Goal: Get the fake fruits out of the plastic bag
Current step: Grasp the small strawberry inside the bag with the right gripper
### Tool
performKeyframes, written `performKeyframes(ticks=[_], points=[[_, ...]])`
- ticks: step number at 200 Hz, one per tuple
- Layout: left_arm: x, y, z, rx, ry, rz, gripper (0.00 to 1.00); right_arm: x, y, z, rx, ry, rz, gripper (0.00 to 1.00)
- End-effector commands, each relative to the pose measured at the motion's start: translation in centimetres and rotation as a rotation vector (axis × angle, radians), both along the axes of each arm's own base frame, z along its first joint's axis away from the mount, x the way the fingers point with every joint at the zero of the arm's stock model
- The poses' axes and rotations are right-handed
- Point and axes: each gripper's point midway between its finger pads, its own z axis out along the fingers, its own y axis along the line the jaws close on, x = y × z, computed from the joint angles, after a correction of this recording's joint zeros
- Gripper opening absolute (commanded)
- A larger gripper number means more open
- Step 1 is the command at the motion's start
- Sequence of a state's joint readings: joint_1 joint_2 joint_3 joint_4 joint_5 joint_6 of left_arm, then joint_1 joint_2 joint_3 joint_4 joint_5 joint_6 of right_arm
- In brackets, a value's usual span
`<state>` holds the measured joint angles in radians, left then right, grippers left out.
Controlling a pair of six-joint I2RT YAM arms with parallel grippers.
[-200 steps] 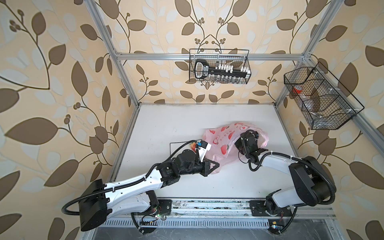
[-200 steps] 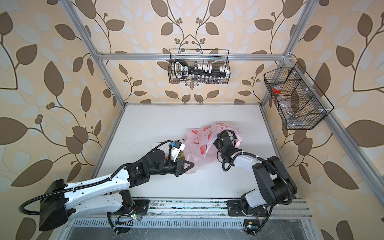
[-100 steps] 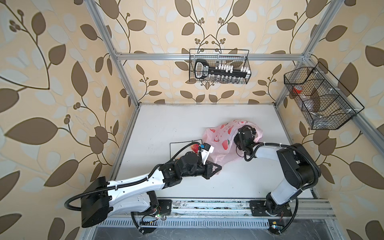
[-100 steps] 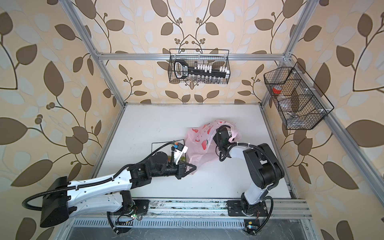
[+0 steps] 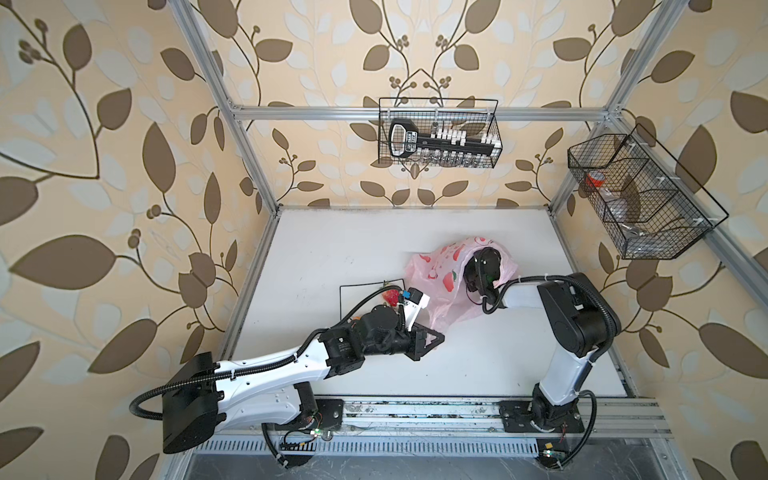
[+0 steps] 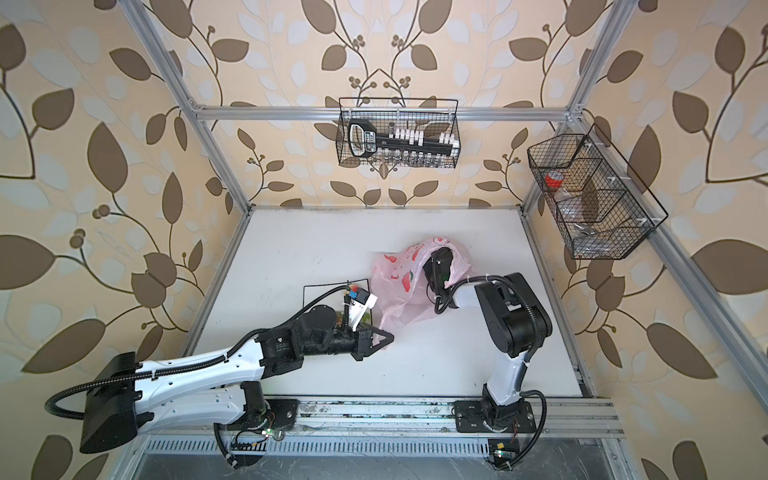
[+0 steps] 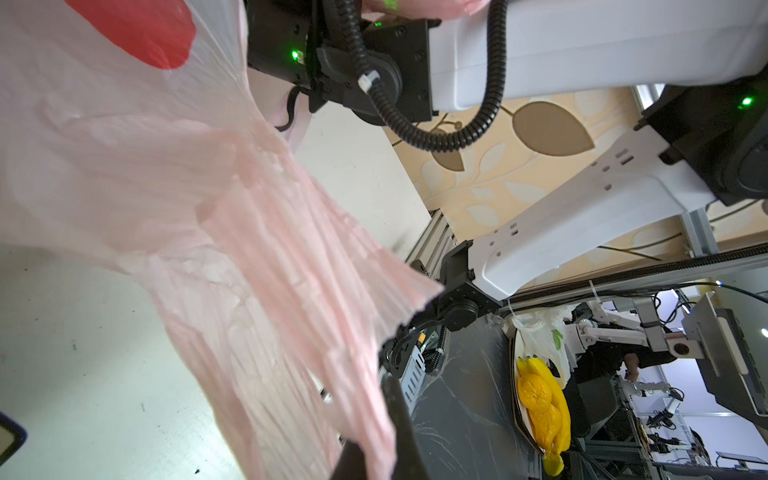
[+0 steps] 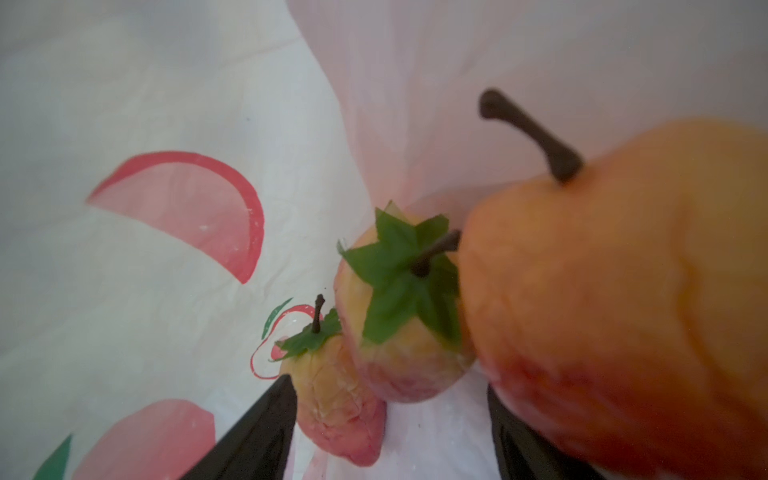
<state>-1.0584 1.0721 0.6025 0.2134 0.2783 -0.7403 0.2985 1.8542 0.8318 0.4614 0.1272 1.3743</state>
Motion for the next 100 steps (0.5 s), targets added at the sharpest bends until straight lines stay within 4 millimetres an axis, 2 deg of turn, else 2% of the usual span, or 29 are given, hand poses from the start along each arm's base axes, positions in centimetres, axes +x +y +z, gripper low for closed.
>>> performKeyframes(ticks=[1,52,100], points=[[-0.2,-0.7,2.8,-0.069,-0.031,-0.012,0.00,1.3,-0.8,-0.2,0.071,-0.002,-0.111,0.74],[-0.6,-0.2,2.9,-0.056,-0.038,-0.010,0.00,1.8,-2.7,-2.7,0.039,0.074,-0.201,0.71],[-0.5,0.9,2.5,-0.036,-0.043,0.026,0.00,2.3,-3.0,-3.5,0.020,0.090,-0.180,0.50]])
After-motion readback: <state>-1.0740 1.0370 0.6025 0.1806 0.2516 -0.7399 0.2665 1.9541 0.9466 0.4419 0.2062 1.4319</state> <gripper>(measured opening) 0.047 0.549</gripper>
